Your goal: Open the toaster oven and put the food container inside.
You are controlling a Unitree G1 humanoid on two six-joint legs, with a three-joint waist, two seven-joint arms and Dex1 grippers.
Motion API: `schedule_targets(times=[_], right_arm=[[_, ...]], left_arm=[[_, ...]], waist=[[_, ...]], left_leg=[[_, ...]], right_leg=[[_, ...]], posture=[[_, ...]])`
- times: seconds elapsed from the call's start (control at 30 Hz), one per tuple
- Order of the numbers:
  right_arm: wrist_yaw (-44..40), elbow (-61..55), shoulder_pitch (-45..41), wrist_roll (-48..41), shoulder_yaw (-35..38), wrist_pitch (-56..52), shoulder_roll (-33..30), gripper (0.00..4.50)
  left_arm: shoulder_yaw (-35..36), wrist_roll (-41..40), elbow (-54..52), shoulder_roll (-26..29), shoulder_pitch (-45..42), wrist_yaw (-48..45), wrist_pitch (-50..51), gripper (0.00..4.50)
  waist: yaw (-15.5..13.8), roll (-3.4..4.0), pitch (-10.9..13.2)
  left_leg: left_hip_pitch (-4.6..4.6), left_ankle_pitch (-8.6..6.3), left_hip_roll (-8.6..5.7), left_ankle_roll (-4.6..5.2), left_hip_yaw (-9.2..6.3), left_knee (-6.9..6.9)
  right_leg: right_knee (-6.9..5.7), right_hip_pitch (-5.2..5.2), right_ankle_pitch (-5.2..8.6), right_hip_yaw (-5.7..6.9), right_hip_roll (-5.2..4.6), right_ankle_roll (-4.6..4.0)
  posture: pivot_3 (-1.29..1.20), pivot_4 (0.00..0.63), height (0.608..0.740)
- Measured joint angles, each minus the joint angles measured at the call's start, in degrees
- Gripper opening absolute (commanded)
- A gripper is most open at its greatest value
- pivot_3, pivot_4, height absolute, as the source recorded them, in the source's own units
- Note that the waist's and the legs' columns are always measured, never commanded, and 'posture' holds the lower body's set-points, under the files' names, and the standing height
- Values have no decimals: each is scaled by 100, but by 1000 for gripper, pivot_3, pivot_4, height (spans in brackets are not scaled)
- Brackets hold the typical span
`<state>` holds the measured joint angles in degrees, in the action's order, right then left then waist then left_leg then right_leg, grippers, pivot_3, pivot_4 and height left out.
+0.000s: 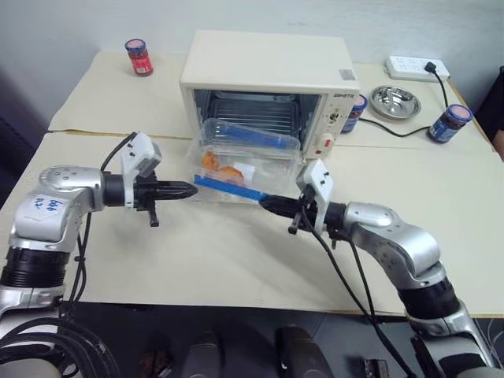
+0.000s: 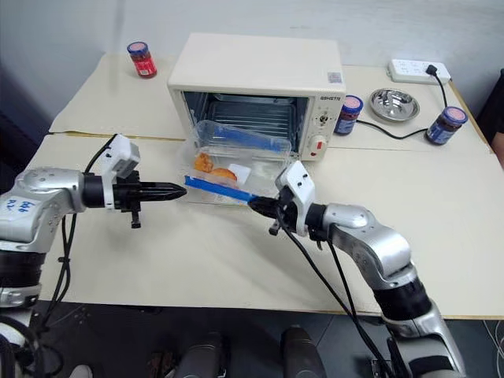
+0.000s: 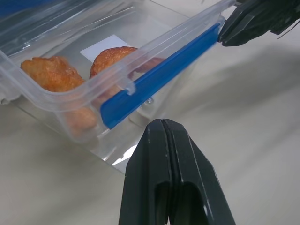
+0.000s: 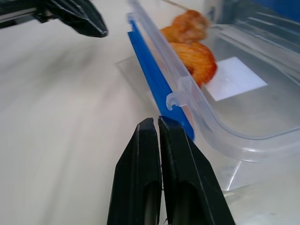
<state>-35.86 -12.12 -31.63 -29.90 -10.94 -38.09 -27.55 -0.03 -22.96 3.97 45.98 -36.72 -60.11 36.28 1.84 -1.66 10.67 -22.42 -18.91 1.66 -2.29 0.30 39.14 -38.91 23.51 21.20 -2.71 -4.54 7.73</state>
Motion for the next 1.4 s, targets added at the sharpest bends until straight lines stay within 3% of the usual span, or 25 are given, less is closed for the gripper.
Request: schedule_targets(times=[0.47, 0.83, 1.0, 1.13, 1.27, 1.4], right_arm=[[453, 1929, -1116, 1106, 229, 1071, 958, 156], [1179, 4348, -2618, 1766, 706, 2438, 1831, 156], [1156, 4905, -2819, 1856, 802, 2868, 1943, 156], [849, 4426, -2630, 1741, 891, 2658, 1912, 156], [355, 2934, -1866, 1335, 893, 1786, 1534, 156], [-230, 945, -816, 613, 899, 569, 715, 156]], left_arm=[[142, 400, 674, -1129, -461, 1495, -233, 0], [444, 873, 2299, -1941, -1601, 2923, -1097, 0], [730, 849, 2663, -2046, -1816, 3203, -1232, 0], [801, 497, 1905, -1858, -1418, 2648, -823, 0], [888, -106, 733, -1375, -769, 2031, -35, 0], [1313, -901, -463, -616, -273, 1541, 874, 0]], waist=[[226, 0, 0], [392, 0, 0], [518, 0, 0], [621, 1, -1], [643, 2, 0], [591, 4, 1]], left_leg=[[-1, 5, 7, -8, -8, 2], [0, 6, 6, -11, -11, 2], [1, 6, -3, -11, -13, 1], [1, 5, -14, -9, -19, -3], [0, 5, -10, -9, -33, -6], [-4, 5, -13, -8, -43, -12]], right_leg=[[-17, 3, 0, 11, -4, 0], [-27, 9, -1, 65, -23, 0], [-48, 17, -1, 99, -59, -1], [-55, 17, -1, 118, -78, 0], [-60, 18, -1, 122, -76, -1], [-53, 9, -1, 121, -78, -1]], posture=[[0, 150, 740], [0, 150, 740], [0, 150, 740], [0, 150, 740], [0, 150, 740], [0, 150, 740]])
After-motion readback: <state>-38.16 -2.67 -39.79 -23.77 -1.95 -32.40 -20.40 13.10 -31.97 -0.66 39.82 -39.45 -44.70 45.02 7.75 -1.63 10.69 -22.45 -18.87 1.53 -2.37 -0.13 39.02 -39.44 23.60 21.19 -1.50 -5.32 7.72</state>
